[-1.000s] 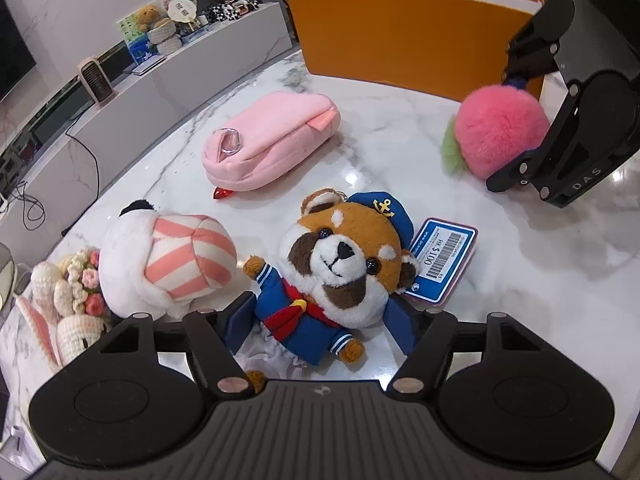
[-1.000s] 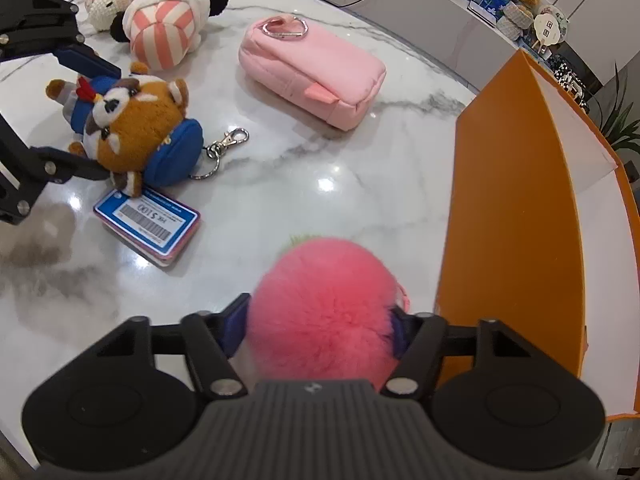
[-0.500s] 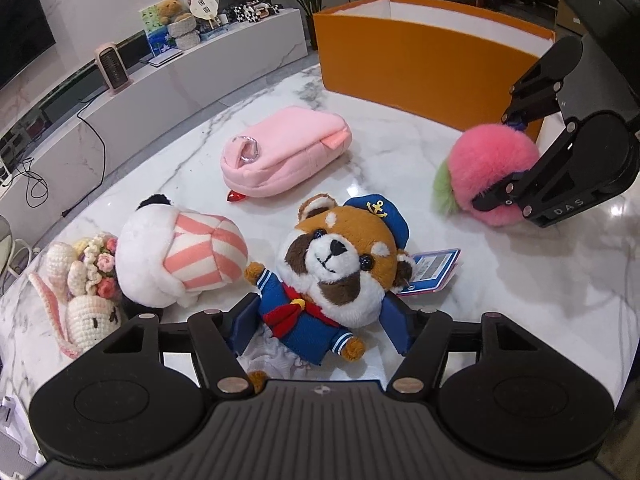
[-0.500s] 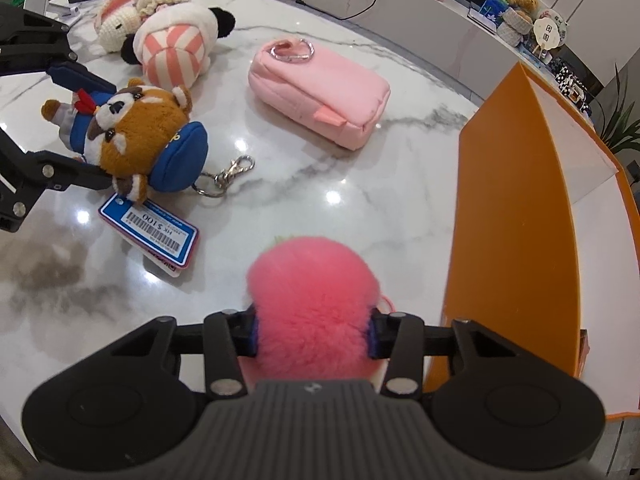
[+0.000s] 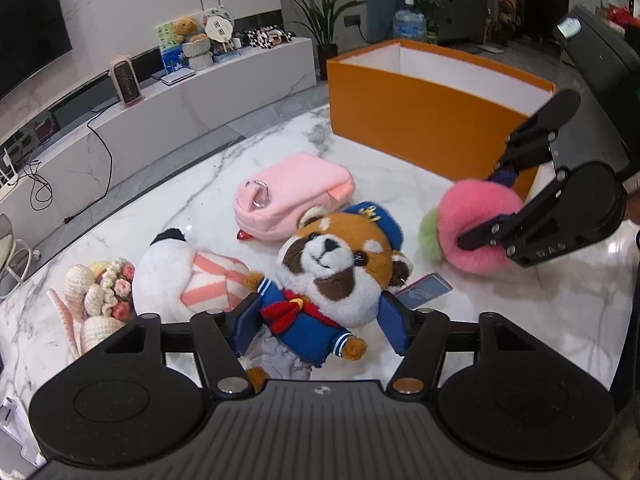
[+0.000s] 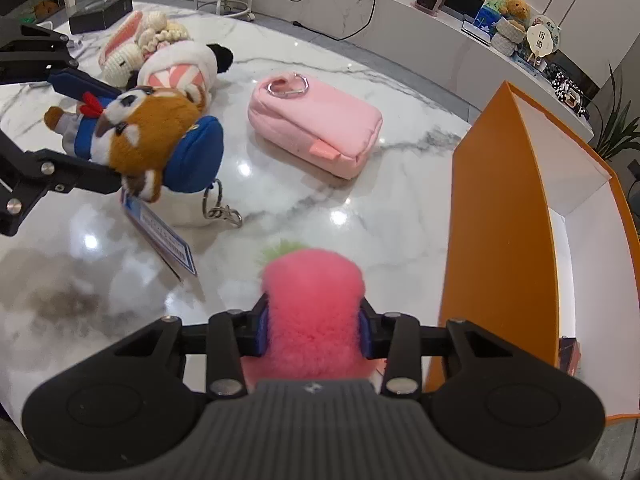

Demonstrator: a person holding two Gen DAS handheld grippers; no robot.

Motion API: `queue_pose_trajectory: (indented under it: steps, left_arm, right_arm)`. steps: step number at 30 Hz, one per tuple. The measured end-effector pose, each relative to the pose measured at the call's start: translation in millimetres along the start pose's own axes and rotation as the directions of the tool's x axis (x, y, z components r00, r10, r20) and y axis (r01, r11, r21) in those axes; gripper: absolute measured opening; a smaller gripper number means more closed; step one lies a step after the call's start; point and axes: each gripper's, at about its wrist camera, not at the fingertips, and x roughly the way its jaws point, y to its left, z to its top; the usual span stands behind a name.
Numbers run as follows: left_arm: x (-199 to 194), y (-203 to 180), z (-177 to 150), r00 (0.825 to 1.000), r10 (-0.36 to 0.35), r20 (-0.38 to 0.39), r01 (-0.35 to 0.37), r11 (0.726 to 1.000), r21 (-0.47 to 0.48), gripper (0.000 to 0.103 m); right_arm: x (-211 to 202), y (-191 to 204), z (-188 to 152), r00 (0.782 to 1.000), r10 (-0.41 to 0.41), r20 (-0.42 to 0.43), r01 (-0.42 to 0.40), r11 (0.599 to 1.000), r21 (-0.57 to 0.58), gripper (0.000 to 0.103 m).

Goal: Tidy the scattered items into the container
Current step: 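Carry the red panda plush and pink pom-pom over the orange box with both tools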

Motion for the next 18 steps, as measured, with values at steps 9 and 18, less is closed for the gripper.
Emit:
queue_pose_trajectory:
  steps: [9,18]
  left_arm:
    - [-1.9,4.8,4.4,1.0,-0.006,0.008,0.006,0.999,-0.032,0.063]
    - [-9.8,2.7,8.6,0.999,-0.013,0.034,0.014,0.999,-0.044,0.06]
  right_arm:
    - [-4.4,-2.8,2.4,1.0,0.009,0.023,-0.009,1.0,0.016,0.043]
    - [-7.8,-5.2,3.8,0.999,0.011,0.039,-0.013,0.999,0.029,0.042]
